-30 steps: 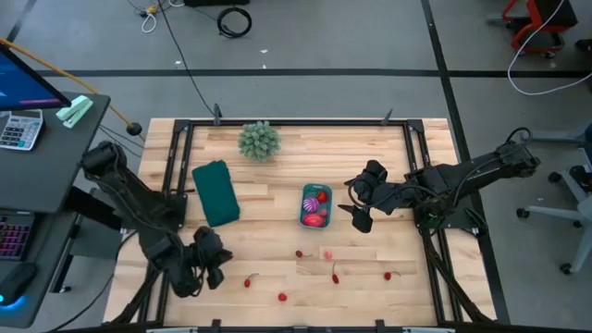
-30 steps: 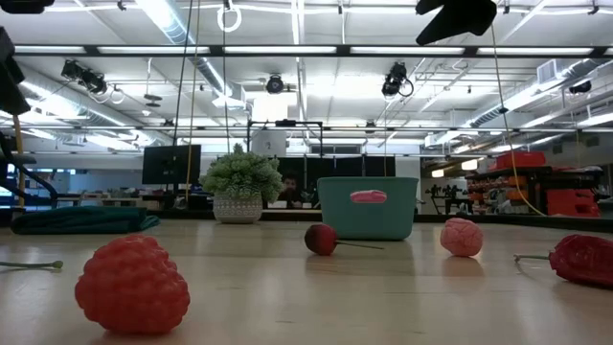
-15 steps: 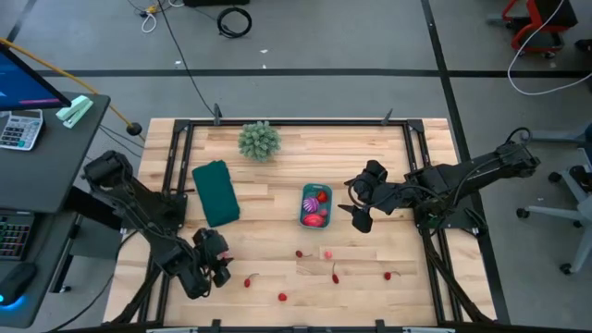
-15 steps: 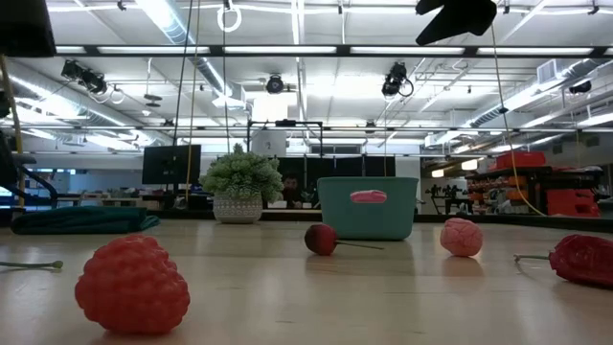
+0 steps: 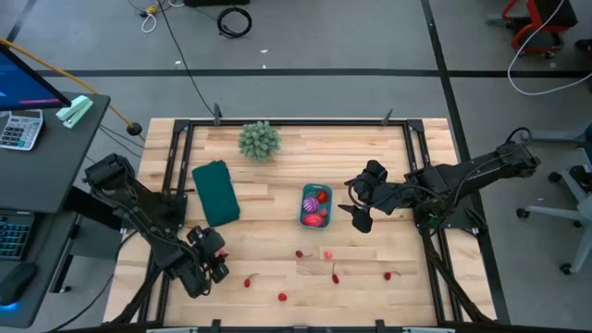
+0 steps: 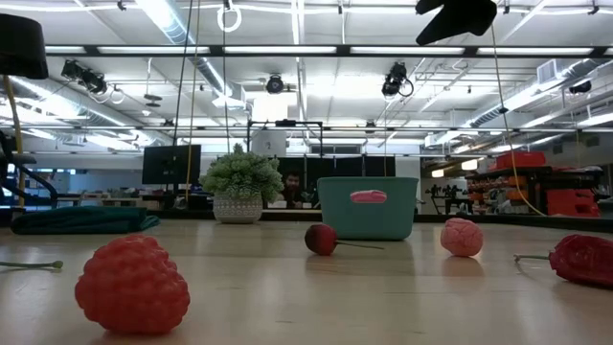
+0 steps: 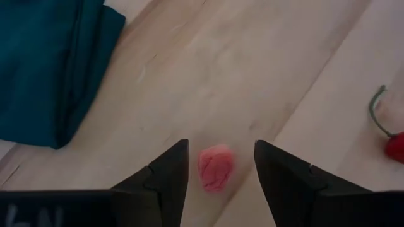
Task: Pick and placing Produce into tupperware
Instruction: Put the pink peach into the blue bin
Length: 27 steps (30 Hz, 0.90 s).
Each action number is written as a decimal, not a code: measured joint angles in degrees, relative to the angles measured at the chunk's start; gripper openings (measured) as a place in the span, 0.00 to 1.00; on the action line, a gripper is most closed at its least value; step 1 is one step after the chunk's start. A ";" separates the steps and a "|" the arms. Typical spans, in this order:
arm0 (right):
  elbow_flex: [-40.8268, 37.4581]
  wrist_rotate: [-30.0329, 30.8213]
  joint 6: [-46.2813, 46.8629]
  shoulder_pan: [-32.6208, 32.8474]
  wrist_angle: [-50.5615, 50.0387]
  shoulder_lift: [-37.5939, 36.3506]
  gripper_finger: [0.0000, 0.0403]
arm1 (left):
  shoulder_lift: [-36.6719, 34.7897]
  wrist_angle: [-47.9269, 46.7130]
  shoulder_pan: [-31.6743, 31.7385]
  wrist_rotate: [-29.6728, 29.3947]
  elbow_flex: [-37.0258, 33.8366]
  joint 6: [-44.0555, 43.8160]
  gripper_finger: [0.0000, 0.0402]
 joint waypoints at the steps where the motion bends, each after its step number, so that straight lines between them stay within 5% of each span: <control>1: 0.00 -0.02 0.00 0.00 -0.04 0.00 0.84 | 0.00 0.24 -0.01 -0.02 0.00 -0.04 0.47; 27: 0.00 0.00 -0.12 -0.01 -0.04 0.00 0.84 | 0.02 10.96 -0.38 -0.07 -7.52 -5.84 0.43</control>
